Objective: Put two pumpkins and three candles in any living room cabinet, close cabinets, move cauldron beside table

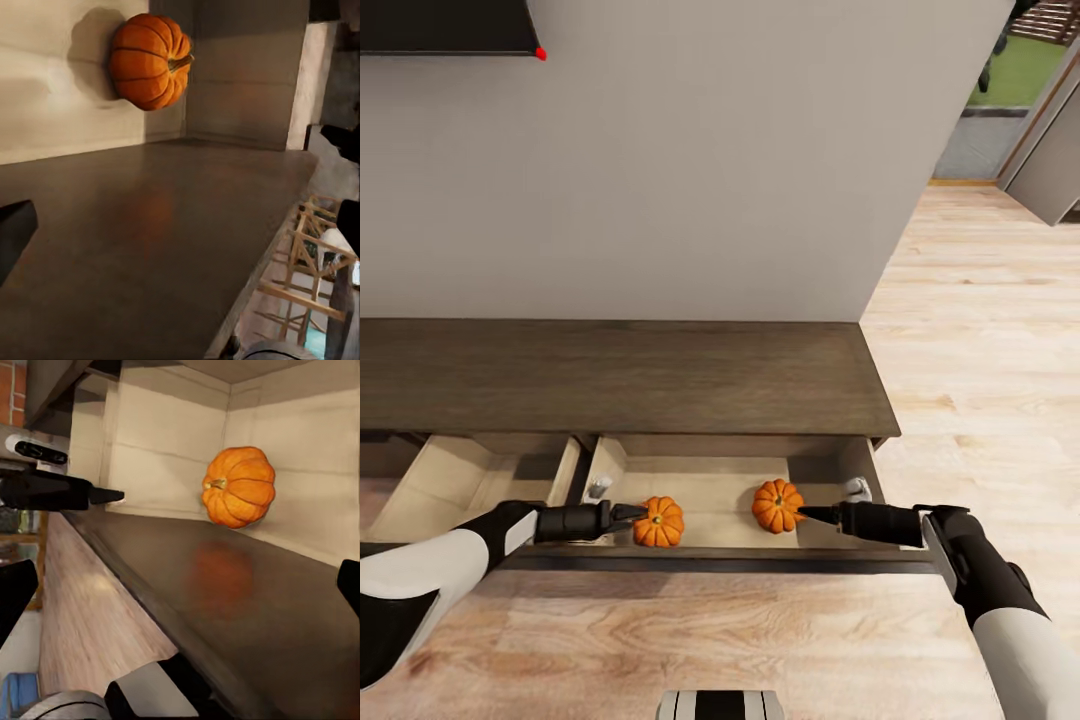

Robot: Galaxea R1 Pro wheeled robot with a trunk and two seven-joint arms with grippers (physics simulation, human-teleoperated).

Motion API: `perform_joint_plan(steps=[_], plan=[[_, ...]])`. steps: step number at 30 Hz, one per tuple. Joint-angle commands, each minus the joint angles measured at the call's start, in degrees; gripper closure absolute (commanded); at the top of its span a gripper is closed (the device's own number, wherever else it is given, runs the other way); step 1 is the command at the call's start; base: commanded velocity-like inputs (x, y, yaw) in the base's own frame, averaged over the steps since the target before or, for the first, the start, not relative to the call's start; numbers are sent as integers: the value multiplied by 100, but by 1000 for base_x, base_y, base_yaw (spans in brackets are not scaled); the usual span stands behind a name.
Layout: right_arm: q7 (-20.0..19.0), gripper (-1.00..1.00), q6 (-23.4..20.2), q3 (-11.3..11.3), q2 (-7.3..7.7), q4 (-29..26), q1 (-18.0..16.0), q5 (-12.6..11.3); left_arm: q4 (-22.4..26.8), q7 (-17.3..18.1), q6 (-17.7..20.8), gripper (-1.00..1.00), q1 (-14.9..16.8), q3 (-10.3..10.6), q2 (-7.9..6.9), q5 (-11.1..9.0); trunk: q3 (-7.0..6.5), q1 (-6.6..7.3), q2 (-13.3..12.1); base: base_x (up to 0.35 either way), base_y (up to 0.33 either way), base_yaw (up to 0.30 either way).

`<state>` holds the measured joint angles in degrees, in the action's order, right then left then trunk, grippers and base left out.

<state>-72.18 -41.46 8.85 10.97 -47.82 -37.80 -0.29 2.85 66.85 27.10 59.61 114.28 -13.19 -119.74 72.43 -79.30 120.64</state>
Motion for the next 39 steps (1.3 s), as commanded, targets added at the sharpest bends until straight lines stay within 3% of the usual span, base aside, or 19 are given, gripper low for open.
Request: perform_joint_plan(steps=[1,8,10,17,23,29,32,33,34,39], plan=[[-247,-100,4,50,34,1,0,0,-22,312,-2,-100,5,16,-4,-2,0,0,0,-4,3,0],[-617,-100,22,398,54,-5,0,-6,-57,1106,-9,-100,43,9,9,-14,-18,22,-40,-1,1,0],[-1023,-100,11,414,61,0,0,1,-60,1351,-11,-100,81,7,20,-14,-54,66,-120,0,0,0],[-1340,-100,1,416,83,-7,0,1,-42,1815,-3,-100,101,26,4,4,-179,219,-401,0,0,0],[-1542,-100,-9,416,230,-3,0,-5,-40,1916,-3,-100,95,53,-12,11,-287,351,-642,0,0,0],[-1652,-100,-15,411,263,0,0,2,-20,1935,-3,-100,89,86,9,19,-395,483,-882,0,0,0],[-1663,-100,-35,408,265,1,0,3,-8,1936,3,-100,82,284,32,16,-449,549,-1003,0,0,0],[-1666,-100,-111,401,265,7,0,5,-4,1935,5,-100,77,497,48,13,-467,571,-1043,0,0,0],[-1663,-100,-143,400,265,18,0,4,-1,1931,7,-100,72,572,59,13,-484,593,-1083,0,0,0],[-1659,-100,-198,379,265,77,0,26,24,1908,14,-100,50,823,227,12,-574,703,-1284,0,0,0]])
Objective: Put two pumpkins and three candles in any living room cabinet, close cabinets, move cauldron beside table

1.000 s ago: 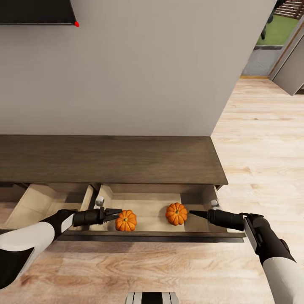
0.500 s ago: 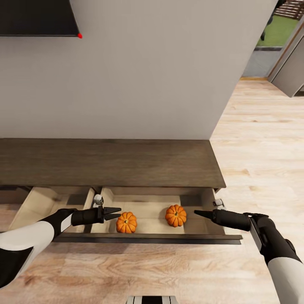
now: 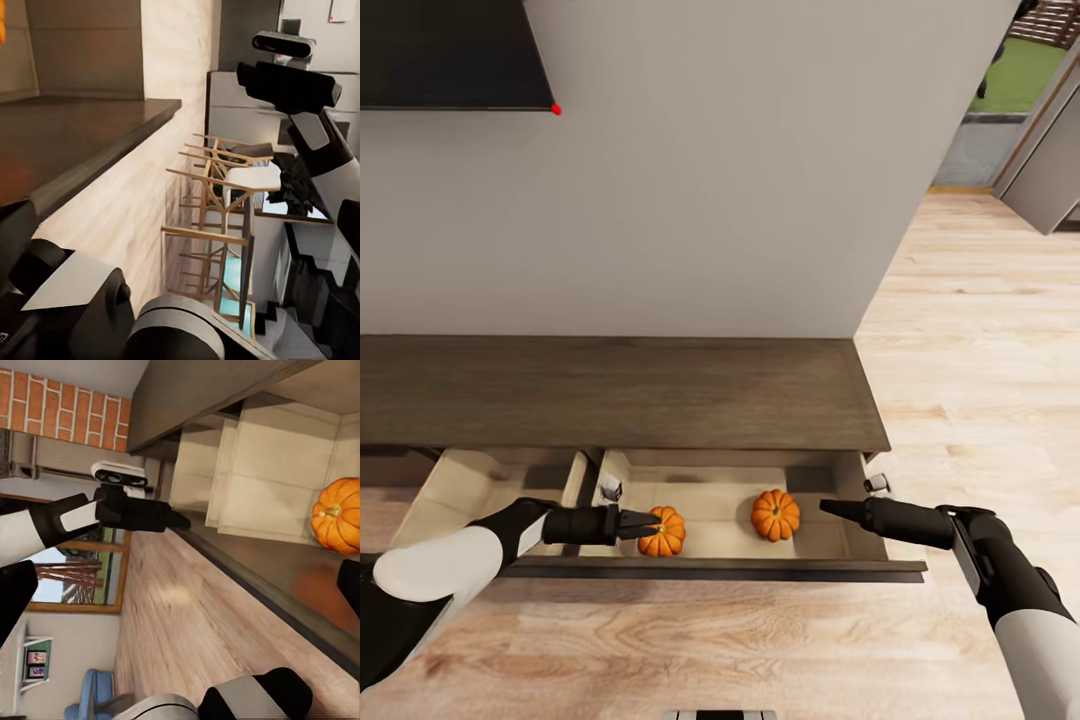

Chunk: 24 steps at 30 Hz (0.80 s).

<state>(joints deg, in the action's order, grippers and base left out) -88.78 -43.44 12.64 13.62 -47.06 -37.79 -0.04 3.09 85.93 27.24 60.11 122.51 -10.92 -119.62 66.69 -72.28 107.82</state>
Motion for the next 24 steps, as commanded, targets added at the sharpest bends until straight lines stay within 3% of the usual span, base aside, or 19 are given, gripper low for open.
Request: perform_joint_plan(steps=[1,6,7,13,14,17,20,24], plan=[[3,-100,-3,-3,-3,24,2,5,6,-7,2,-100,-6,44,22,-2,-19,23,-42,0,0,0],[18,-100,-6,-16,-12,167,50,15,138,-34,9,-100,-29,153,58,-8,-108,132,-242,0,0,0],[24,-100,-7,-43,-16,334,58,53,382,-51,9,-100,-33,188,42,-9,-126,154,-282,0,0,0],[21,-100,6,-85,-19,591,64,265,717,-131,10,-100,-42,419,37,-14,-234,286,-523,0,0,0],[21,-100,21,-92,-31,649,80,472,873,-382,10,-100,-58,469,30,-16,-252,308,-563,0,0,0],[22,-100,32,-94,-44,779,97,674,1105,-746,5,-100,-83,485,18,-20,-306,374,-683,0,0,0],[34,-100,53,-95,-51,1067,104,974,1480,-1363,2,-100,-101,492,5,-25,-360,440,-804,0,0,0],[80,-100,66,-95,-59,1303,105,1332,1633,-1953,-3,-100,-137,493,3,-28,-396,484,-884,0,0,0]])
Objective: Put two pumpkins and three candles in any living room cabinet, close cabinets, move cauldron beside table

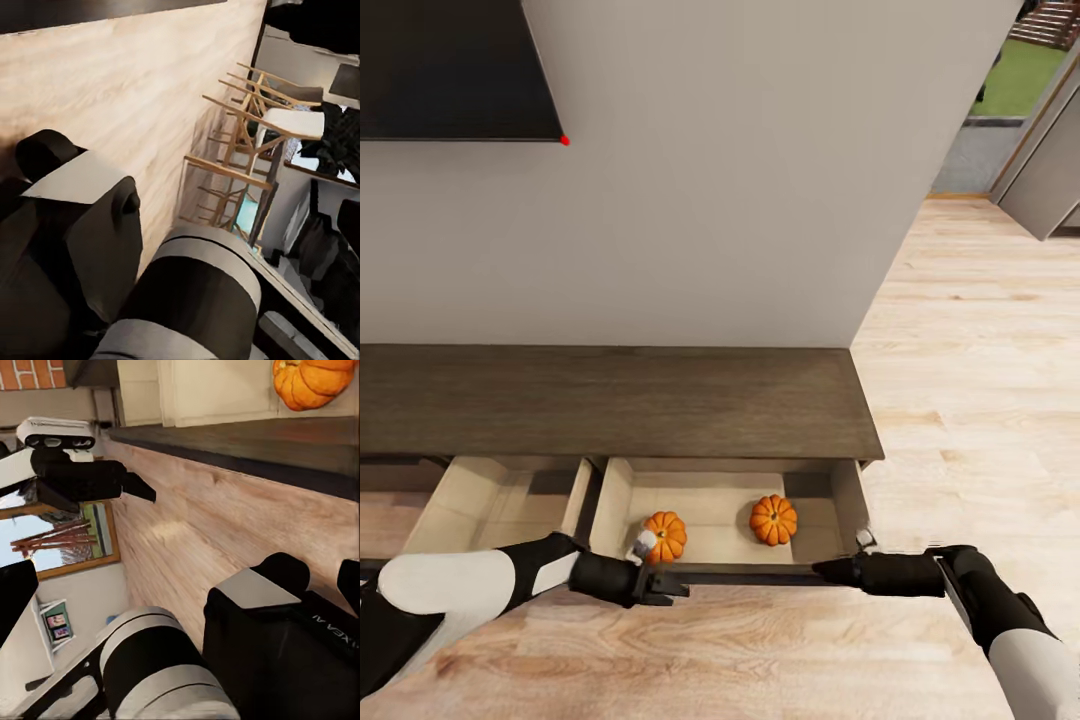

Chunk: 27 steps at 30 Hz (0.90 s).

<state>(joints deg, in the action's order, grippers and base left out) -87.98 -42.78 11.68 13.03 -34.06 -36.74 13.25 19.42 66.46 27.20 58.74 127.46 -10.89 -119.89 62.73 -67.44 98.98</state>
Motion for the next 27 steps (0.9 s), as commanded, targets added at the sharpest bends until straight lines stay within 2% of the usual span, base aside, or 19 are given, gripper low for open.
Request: perform_joint_plan(steps=[1,5,11,13,14,15,17,21,24,26,27], plan=[[196,-100,40,1,-9,361,0,465,79,-631,-50,-100,-109,-2,-1,-7,0,0,0,0,0,0],[796,-100,403,1,-11,802,3,572,85,-1139,-81,-100,-287,-2,7,-10,0,0,0,0,0,0],[1298,-100,612,1,-11,1088,8,582,13,-1328,-114,-100,-505,-4,1,-22,0,0,0,0,0,0],[1518,-100,802,1,-11,1224,8,582,14,-1430,-143,-100,-546,-2,3,-23,0,0,0,0,0,0],[1945,-100,1177,1,-18,1431,9,584,45,-2011,-326,-100,-626,-7,20,-35,0,0,0,0,0,0],[2039,-100,1256,1,-19,1474,9,583,57,-2192,-375,-100,-652,-8,28,-41,0,0,0,0,0,0],[2189,-100,1406,1,-20,1545,9,583,72,-2467,-441,-100,-693,-10,47,-48,0,0,0,0,0,0],[2443,-100,1730,1,-20,1722,9,555,81,-2701,-512,-100,-745,-10,58,-51,0,0,0,0,0,0],[2818,-100,2365,1,-41,2005,9,546,57,-2827,-918,-100,-878,-16,125,-52,0,0,0,0,0,0],[3064,-100,2924,2,-101,2243,9,529,47,-3140,-1196,-100,-997,-18,227,-52,0,0,0,0,0,0],[3231,-100,3243,5,-155,2423,9,530,61,-3436,-1308,-100,-1049,-19,293,-52,0,0,0,0,0,0]])
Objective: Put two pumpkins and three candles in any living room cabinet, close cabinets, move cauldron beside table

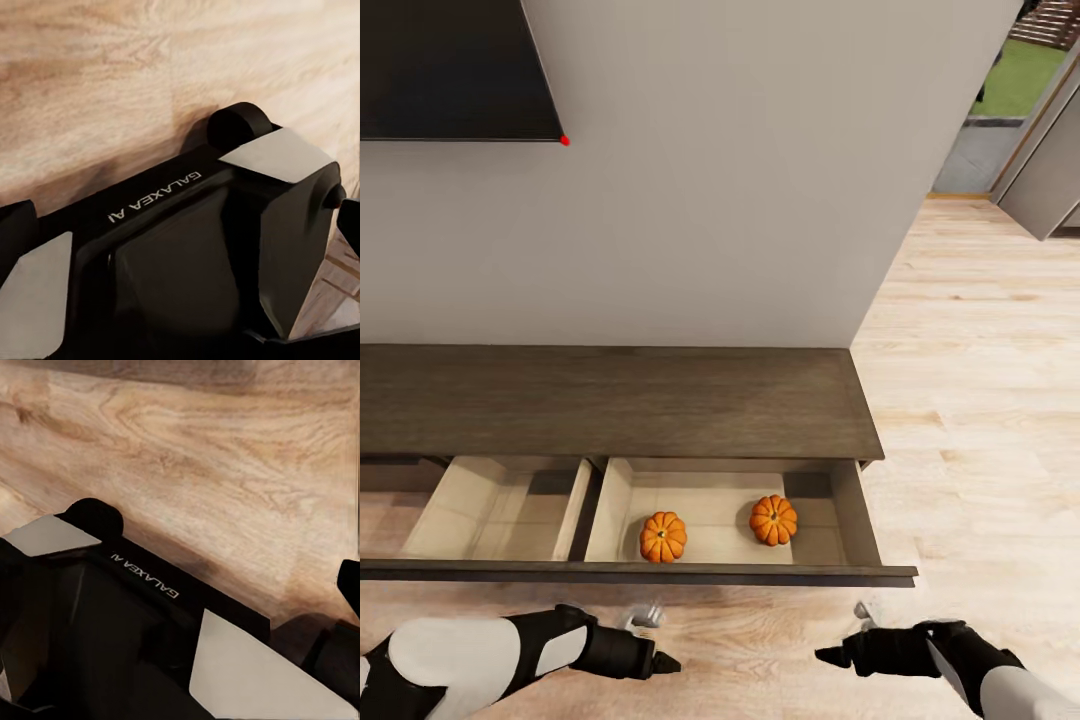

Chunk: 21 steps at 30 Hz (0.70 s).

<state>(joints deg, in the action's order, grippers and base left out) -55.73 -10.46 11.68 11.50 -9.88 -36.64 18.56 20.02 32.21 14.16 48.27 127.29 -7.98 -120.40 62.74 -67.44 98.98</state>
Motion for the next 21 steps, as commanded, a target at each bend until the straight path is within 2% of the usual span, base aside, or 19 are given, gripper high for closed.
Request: perform_joint_plan(steps=[1,3,6,7,10,14,16,18,19,21], plan=[[141,-100,210,7,-47,128,-1,2,4,-227,-73,-100,-33,-2,58,-2,0,0,0,0,0,0],[568,-100,685,7,-159,391,-1,5,-13,-721,-308,-100,-132,-2,209,-4,0,0,0,0,0,0],[1150,-100,1104,6,-279,582,-1,11,-25,-1122,-601,-100,-214,-2,359,-2,0,0,0,0,0,0],[1520,-100,1306,5,-346,666,-1,22,-26,-1355,-731,-100,-261,-3,432,-1,0,0,0,0,0,0],[2256,-100,1638,2,-482,804,55,43,-49,-1900,-949,-100,-411,-3,587,-1,0,0,0,0,0,0],[2668,-100,1954,1,-527,823,220,47,-52,-2359,-1509,-100,-578,-3,636,-1,0,0,0,0,0,0],[3091,-100,2335,1,-599,828,349,45,-61,-2718,-1789,-100,-675,-3,714,3,0,0,0,0,0,0],[3650,-100,2841,1,-757,831,518,54,-71,-3081,-1917,-100,-766,-3,824,7,0,0,0,0,0,0],[4113,-100,3284,1,-890,834,671,58,-118,-3230,-2117,-100,-842,-3,873,8,0,0,0,0,0,0],[4364,-100,3506,1,-936,836,726,59,-161,-3266,-2330,-100,-909,-3,899,10,0,0,0,0,0,0]])
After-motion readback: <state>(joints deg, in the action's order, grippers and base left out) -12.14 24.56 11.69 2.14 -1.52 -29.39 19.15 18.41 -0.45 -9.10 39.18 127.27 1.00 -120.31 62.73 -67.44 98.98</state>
